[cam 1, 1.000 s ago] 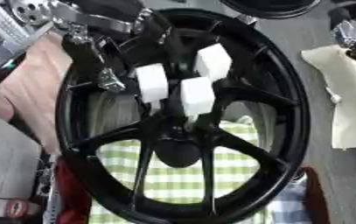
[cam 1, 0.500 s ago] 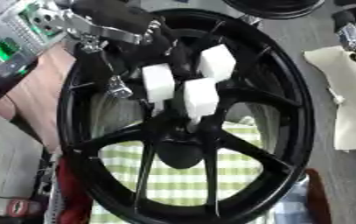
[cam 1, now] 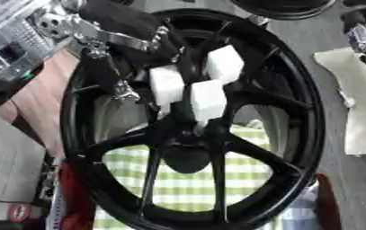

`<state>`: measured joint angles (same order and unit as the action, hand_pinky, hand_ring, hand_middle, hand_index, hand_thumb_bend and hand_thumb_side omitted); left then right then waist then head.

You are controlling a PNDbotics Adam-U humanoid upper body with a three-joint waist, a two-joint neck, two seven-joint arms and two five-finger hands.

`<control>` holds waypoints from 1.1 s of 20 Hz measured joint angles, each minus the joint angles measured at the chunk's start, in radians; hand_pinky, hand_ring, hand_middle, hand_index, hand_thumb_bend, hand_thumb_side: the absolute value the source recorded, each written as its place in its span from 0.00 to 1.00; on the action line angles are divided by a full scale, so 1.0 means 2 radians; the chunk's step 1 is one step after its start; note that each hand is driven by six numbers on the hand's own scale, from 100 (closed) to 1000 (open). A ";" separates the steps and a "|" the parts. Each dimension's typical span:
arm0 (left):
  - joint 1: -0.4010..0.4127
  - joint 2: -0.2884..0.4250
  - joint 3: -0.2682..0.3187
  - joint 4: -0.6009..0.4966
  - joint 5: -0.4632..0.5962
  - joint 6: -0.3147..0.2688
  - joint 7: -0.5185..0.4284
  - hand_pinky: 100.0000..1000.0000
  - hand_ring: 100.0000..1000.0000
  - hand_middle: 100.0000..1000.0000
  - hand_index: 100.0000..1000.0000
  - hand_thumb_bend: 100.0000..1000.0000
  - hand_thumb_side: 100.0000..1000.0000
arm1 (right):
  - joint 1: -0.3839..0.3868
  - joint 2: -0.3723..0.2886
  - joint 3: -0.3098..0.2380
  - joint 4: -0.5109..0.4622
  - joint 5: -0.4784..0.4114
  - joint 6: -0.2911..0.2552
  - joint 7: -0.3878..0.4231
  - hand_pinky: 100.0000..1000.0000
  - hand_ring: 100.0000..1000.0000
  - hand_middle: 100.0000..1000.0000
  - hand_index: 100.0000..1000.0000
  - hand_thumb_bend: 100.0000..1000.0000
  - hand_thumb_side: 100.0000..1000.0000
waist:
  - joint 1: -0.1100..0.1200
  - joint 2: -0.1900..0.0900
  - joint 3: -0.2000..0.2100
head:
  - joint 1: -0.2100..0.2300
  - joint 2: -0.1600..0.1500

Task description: Pull the pin out of the wheel hub.

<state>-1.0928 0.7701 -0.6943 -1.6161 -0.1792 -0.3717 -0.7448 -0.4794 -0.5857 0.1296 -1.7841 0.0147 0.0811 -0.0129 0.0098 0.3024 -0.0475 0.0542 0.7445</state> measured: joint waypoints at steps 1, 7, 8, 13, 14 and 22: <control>0.000 0.001 -0.001 -0.002 0.002 0.001 -0.001 0.84 0.79 0.77 0.81 0.14 0.00 | 0.000 0.000 0.000 0.000 0.000 0.000 -0.001 0.90 0.76 0.77 0.77 0.01 0.42 | 0.000 0.000 0.000 | 0.000 0.000; -0.002 0.003 -0.008 -0.009 0.008 0.006 -0.006 0.84 0.79 0.77 0.81 0.14 0.00 | 0.000 0.000 0.000 0.000 0.000 0.000 -0.002 0.90 0.76 0.77 0.77 0.01 0.42 | 0.001 0.000 0.001 | 0.002 0.000; -0.002 0.003 -0.009 -0.010 0.009 0.007 -0.007 0.84 0.79 0.77 0.81 0.14 0.00 | 0.000 0.000 0.000 0.001 0.000 0.000 -0.002 0.90 0.76 0.77 0.77 0.01 0.42 | 0.001 0.000 0.002 | 0.002 0.000; -0.004 0.008 -0.012 -0.011 0.010 0.012 -0.012 0.84 0.80 0.76 0.81 0.15 0.00 | 0.001 0.000 0.000 0.003 0.000 0.000 -0.002 0.90 0.76 0.77 0.77 0.01 0.42 | 0.002 0.000 0.003 | 0.002 0.000; -0.004 0.008 -0.012 -0.010 0.009 0.012 -0.012 0.83 0.80 0.76 0.81 0.14 0.00 | 0.001 0.000 0.000 0.003 0.000 0.000 -0.002 0.90 0.76 0.77 0.77 0.01 0.42 | 0.002 0.000 0.003 | 0.002 0.000; -0.004 0.007 -0.014 -0.003 0.003 0.015 -0.015 0.82 0.75 0.70 0.80 0.12 0.00 | 0.002 0.000 0.000 0.003 -0.001 -0.001 -0.002 0.91 0.76 0.78 0.77 0.01 0.42 | 0.003 0.000 0.003 | 0.003 0.000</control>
<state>-1.1011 0.7850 -0.7232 -1.6224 -0.1733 -0.3413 -0.7752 -0.4754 -0.5857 0.1302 -1.7780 0.0127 0.0800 -0.0178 0.0152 0.3024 -0.0405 0.0595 0.7452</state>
